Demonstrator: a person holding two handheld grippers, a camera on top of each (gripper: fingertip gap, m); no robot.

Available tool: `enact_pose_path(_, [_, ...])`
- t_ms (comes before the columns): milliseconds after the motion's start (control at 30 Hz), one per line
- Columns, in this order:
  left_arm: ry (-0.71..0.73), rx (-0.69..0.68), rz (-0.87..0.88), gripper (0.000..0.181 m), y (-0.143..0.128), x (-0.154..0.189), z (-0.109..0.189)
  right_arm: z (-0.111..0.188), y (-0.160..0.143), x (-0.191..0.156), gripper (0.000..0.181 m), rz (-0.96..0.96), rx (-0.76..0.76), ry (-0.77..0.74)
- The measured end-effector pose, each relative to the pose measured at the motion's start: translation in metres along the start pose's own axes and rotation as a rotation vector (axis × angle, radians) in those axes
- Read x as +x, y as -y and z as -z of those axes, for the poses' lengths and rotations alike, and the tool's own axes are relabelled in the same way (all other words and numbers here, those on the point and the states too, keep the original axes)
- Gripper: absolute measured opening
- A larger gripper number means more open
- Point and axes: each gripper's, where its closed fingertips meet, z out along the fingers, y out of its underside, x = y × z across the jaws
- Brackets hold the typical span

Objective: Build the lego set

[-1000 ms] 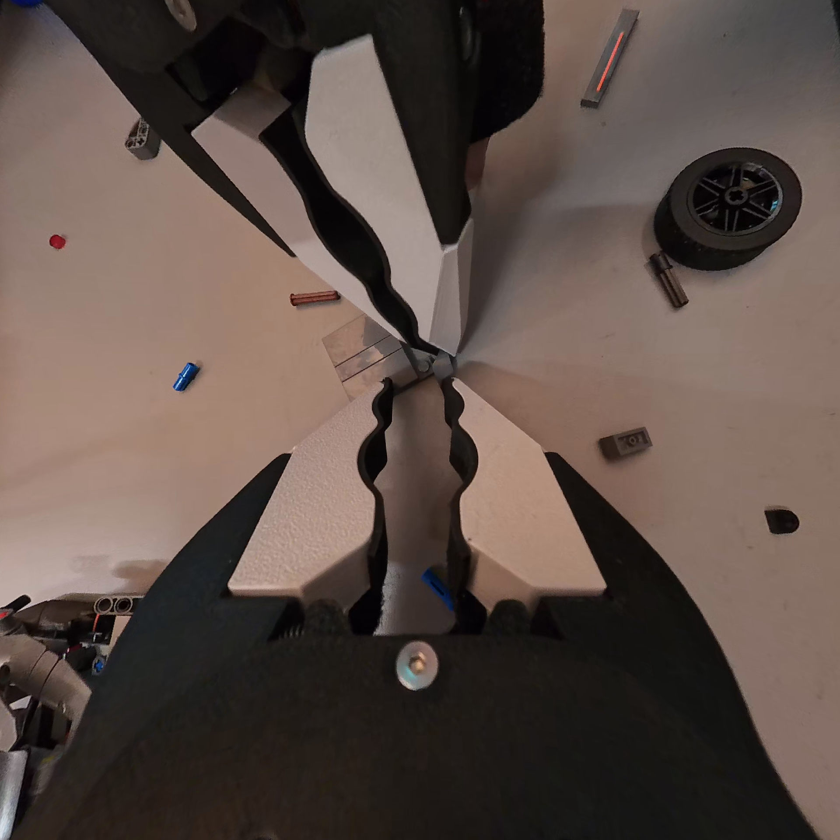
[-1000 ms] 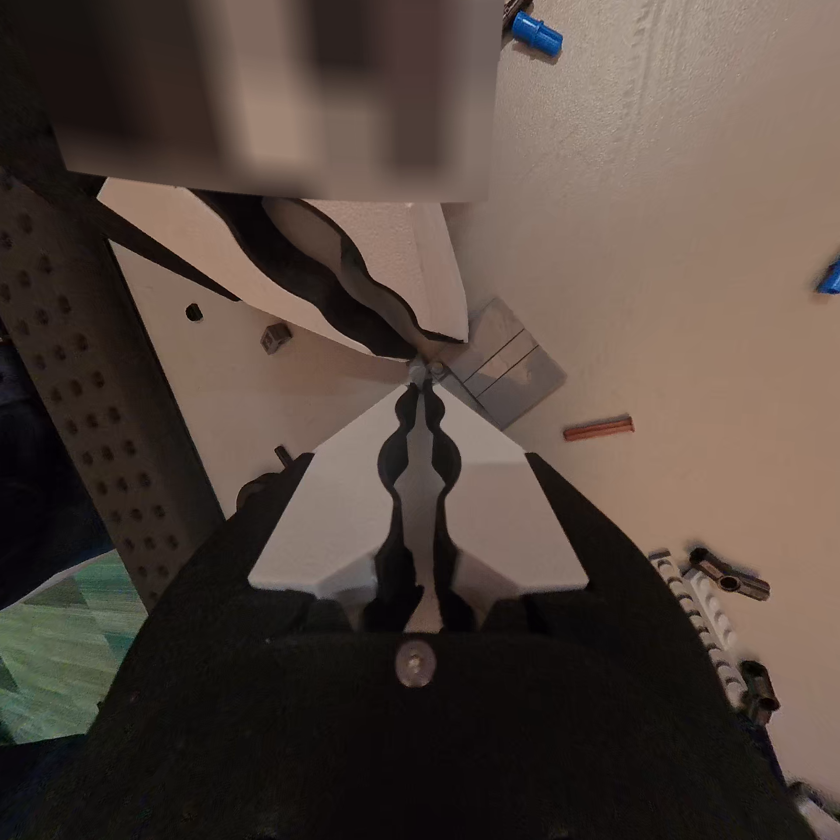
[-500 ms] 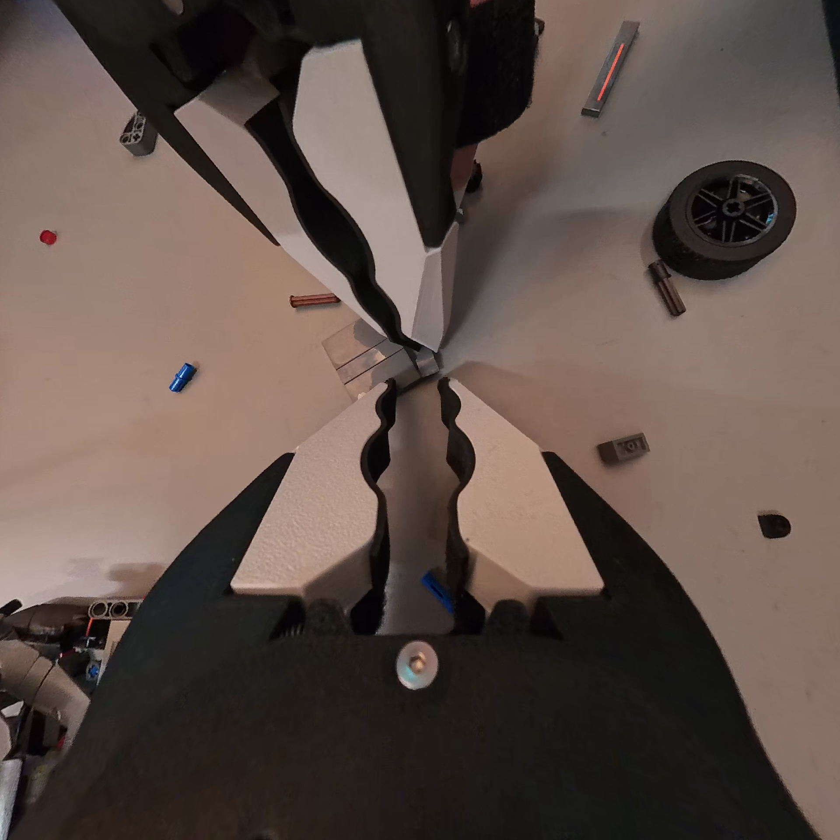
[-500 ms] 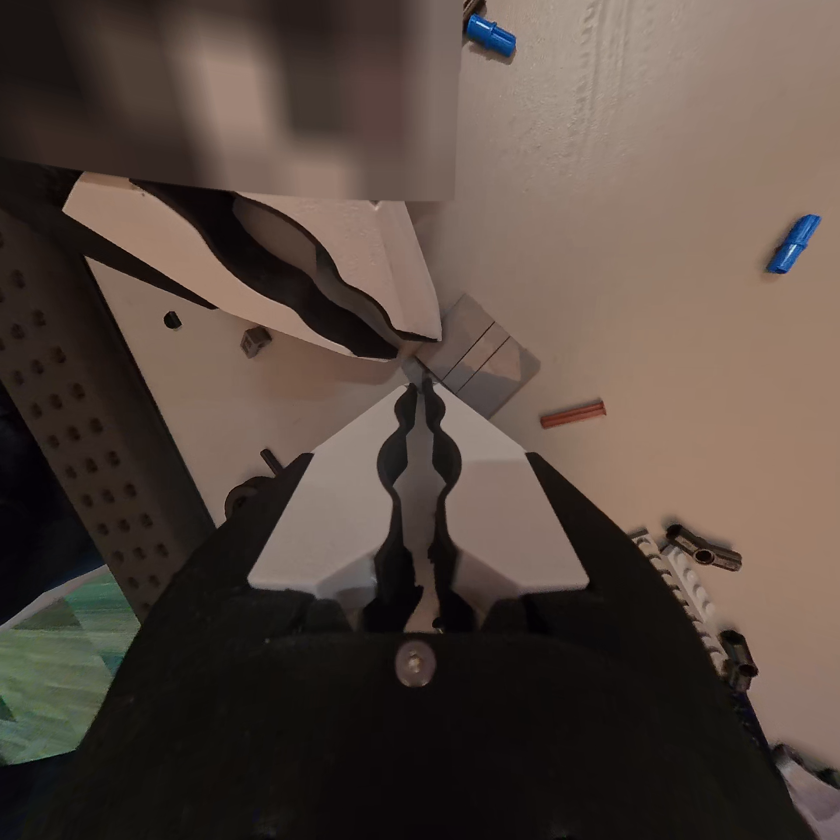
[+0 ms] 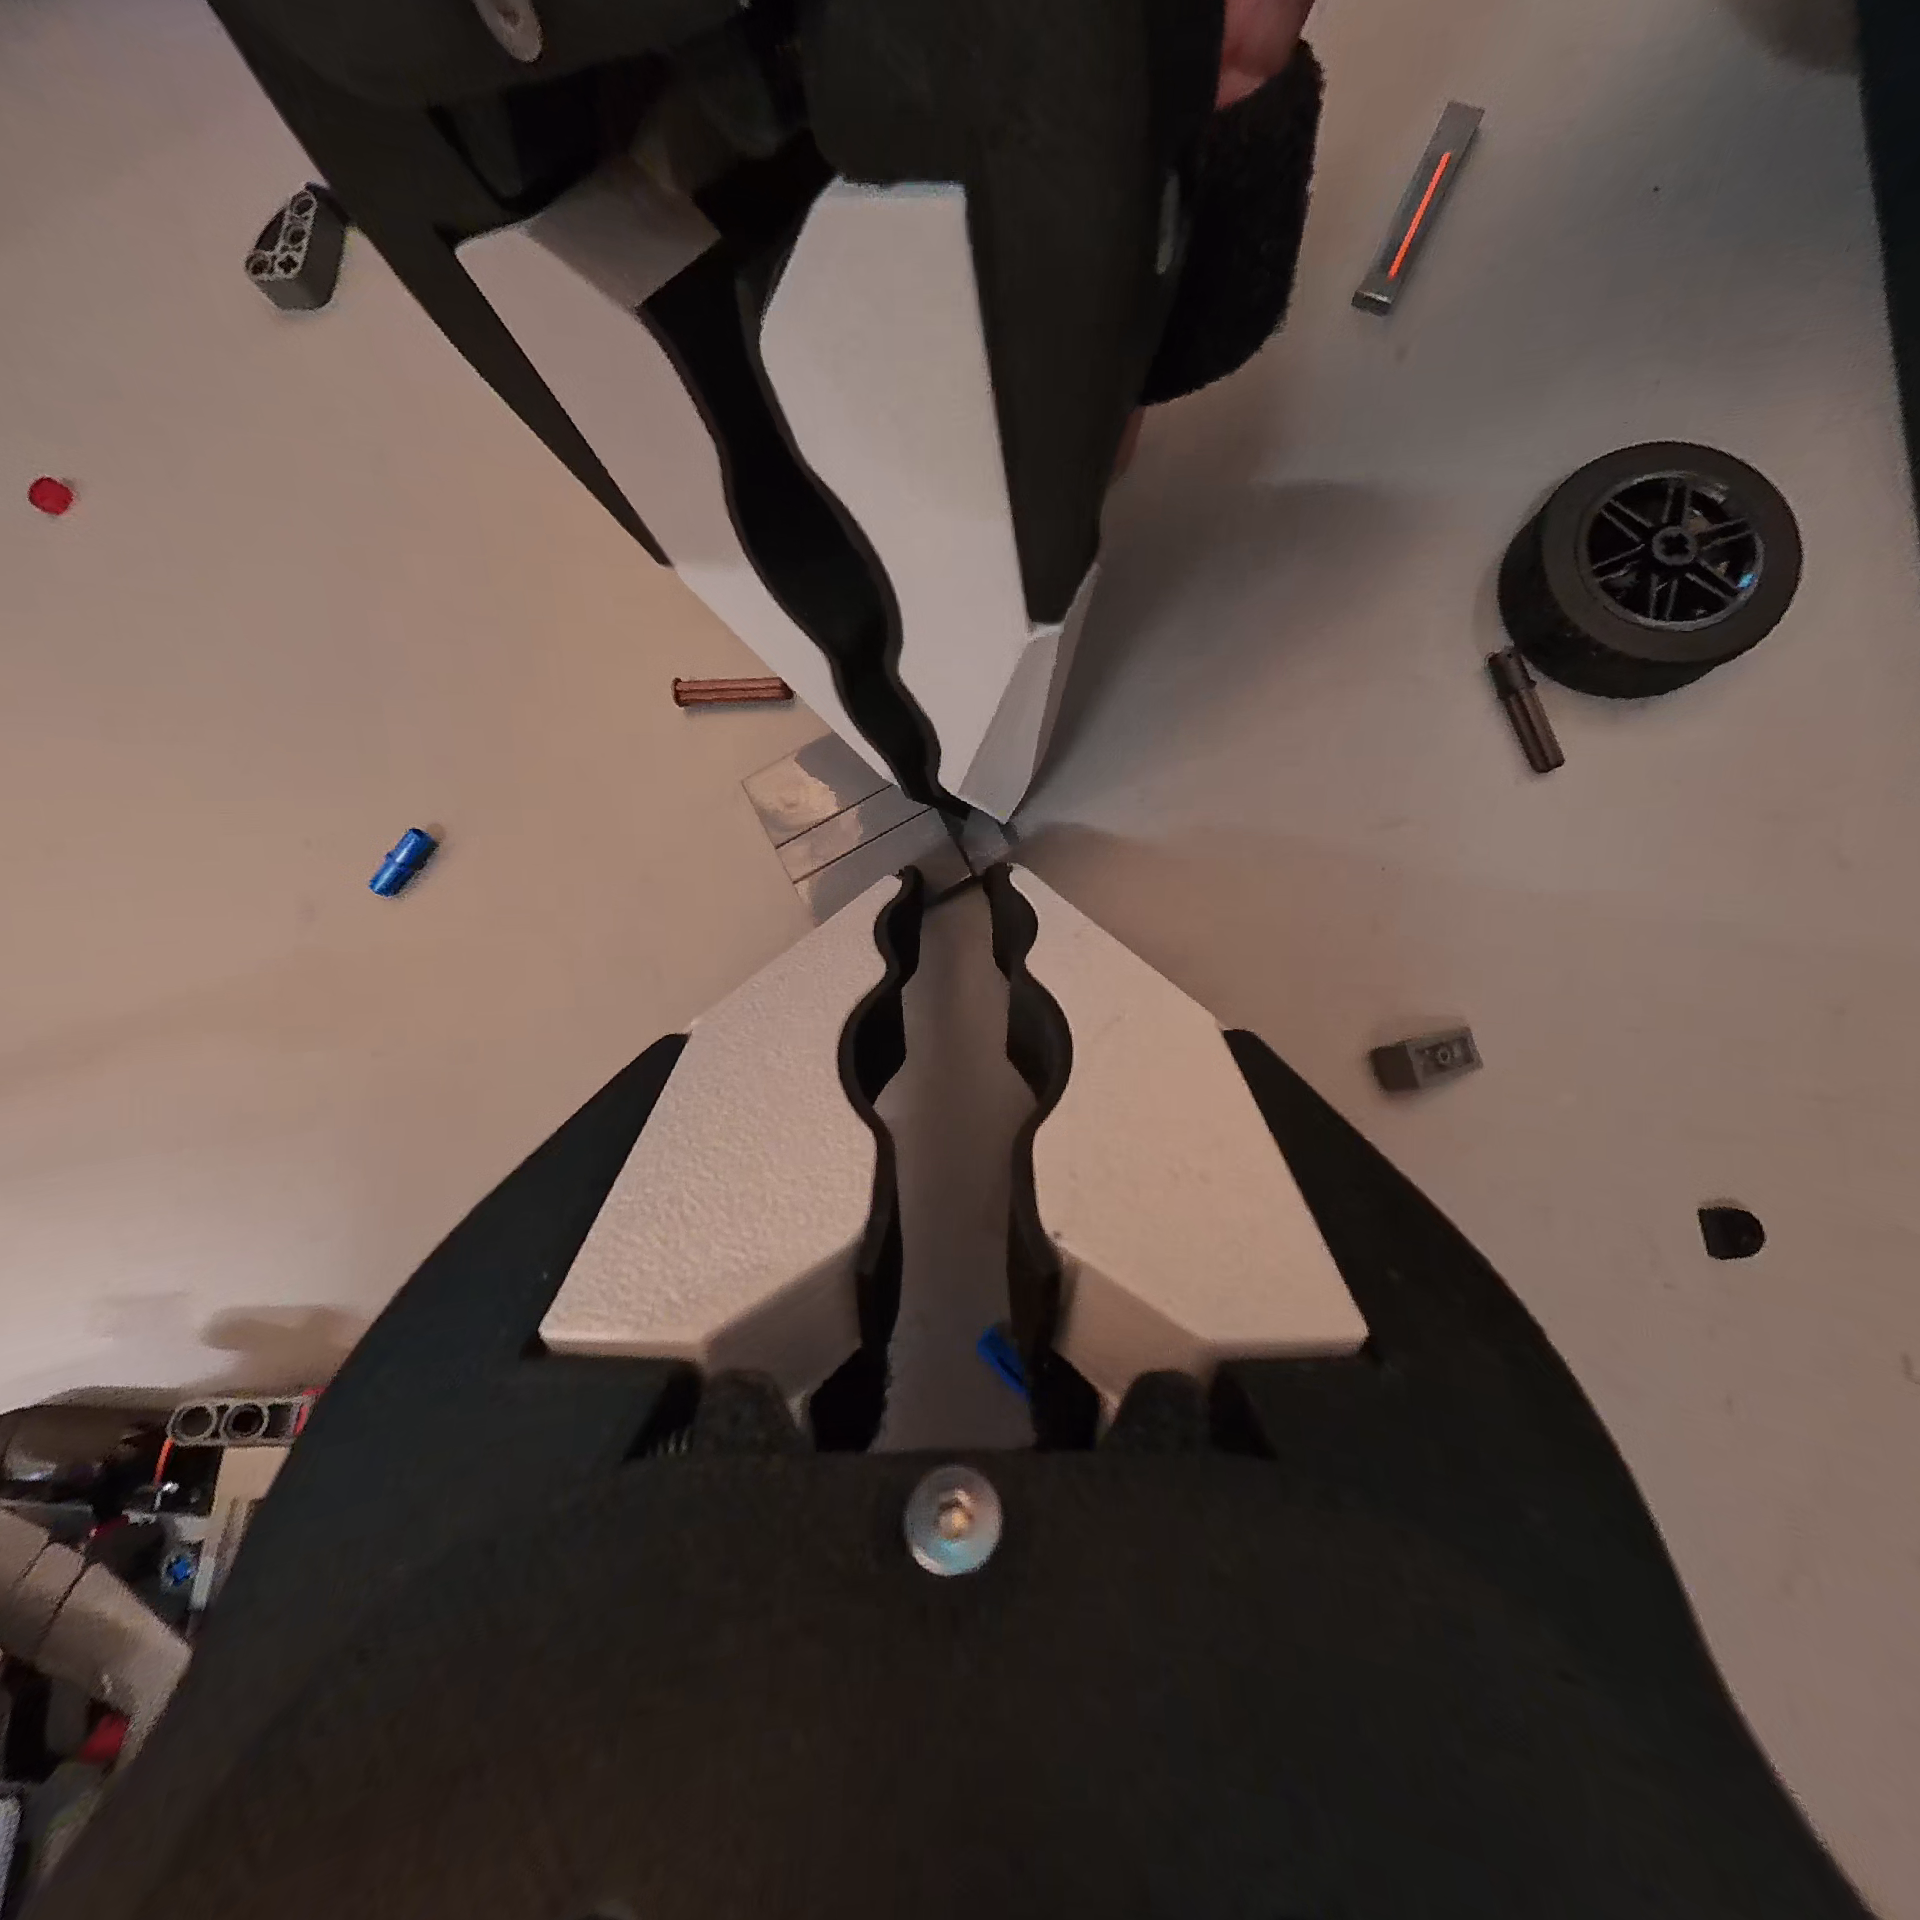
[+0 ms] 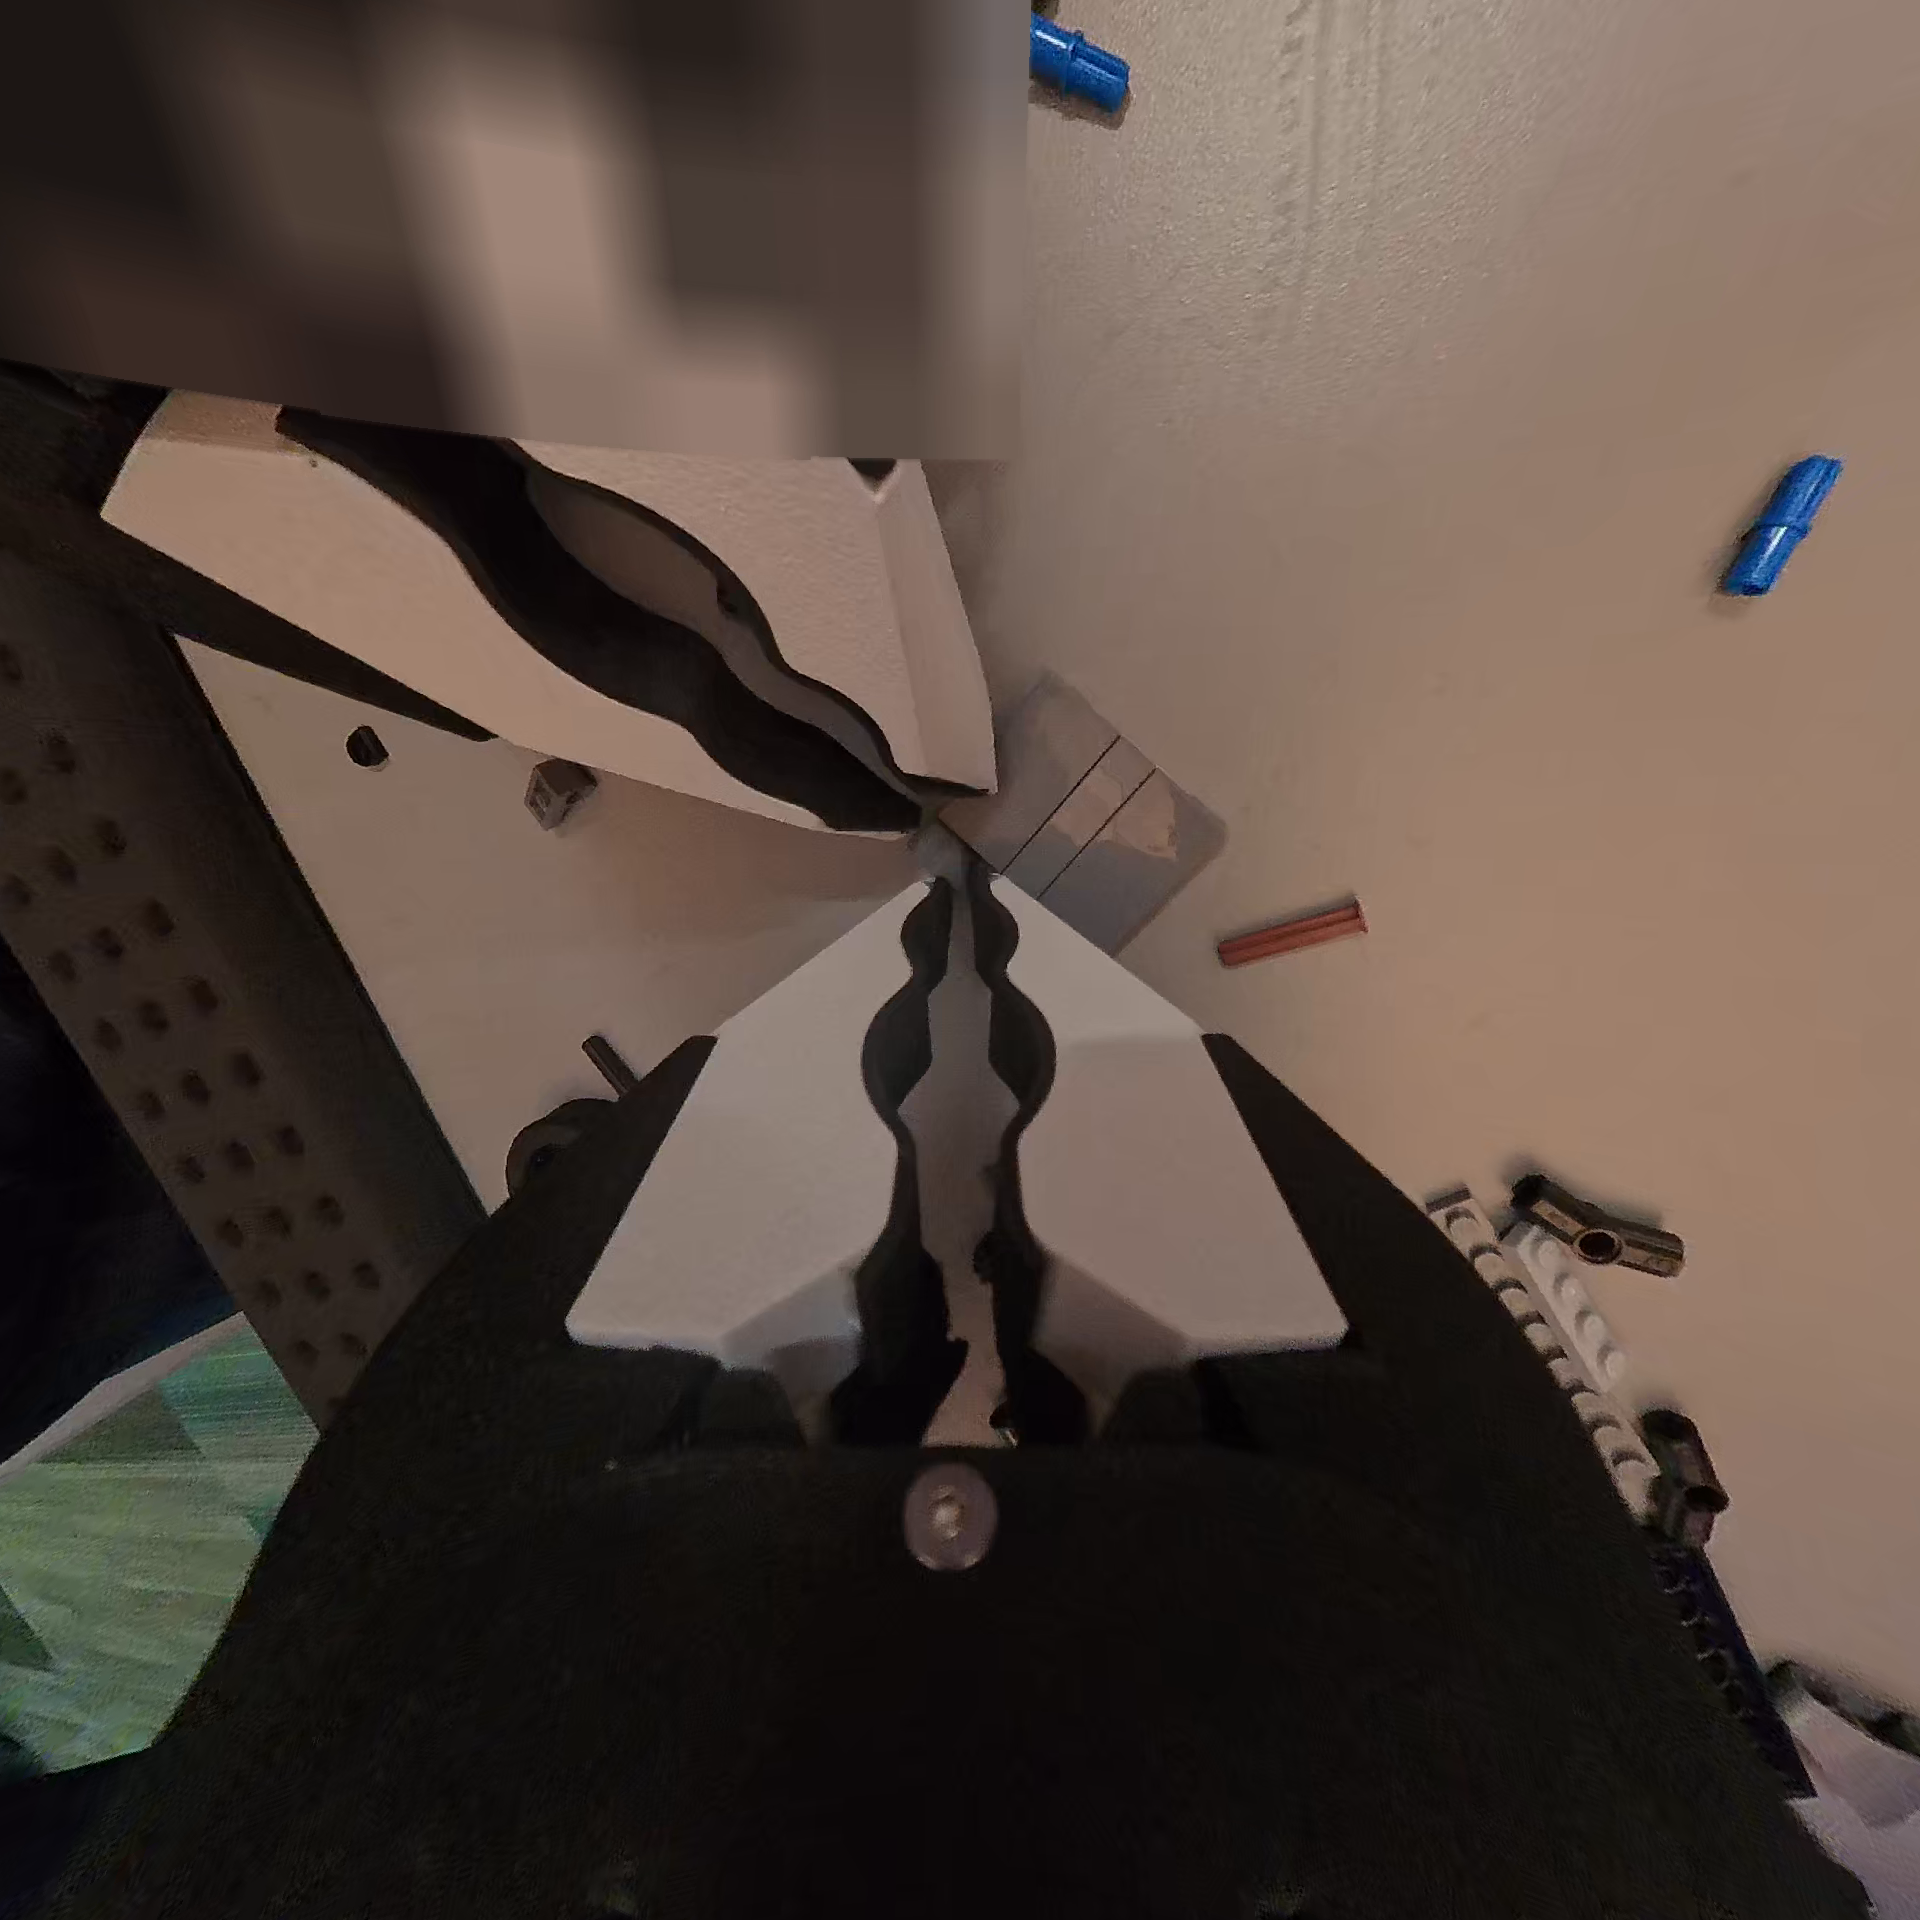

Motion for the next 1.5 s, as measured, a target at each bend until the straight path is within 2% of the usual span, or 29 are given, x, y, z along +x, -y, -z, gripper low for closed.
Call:
enact_pose_path(467, [-0.036, -0.027, 0.029, 0.0, 0.004, 0.0018, -0.0031, 0.0001, -0.0005, 0.0028, 0.001, -0.011, -0.002, -0.006])
enact_pose_path(867, [-0.073, -0.059, 0.061, 0.0, 0.004, 0.0021, -0.0035, 0.0001, -0.0004, 0.0037, 0.0, -0.017, -0.01, 0.001])
enact_pose_path(1200, [-0.137, -0.028, 0.134, 0.0, 0.0038, 0.0012, -0.0034, 0.0001, 0.0001, 0.0043, 0.0, -0.026, -0.019, 0.004])
enact_pose_path(1500, [-0.105, -0.065, 0.093, 0.0, -0.0042, -0.004, -0.0061, 0.007, 0.0016, 0.0024, 0.001, -0.004, 0.02, 0.024])
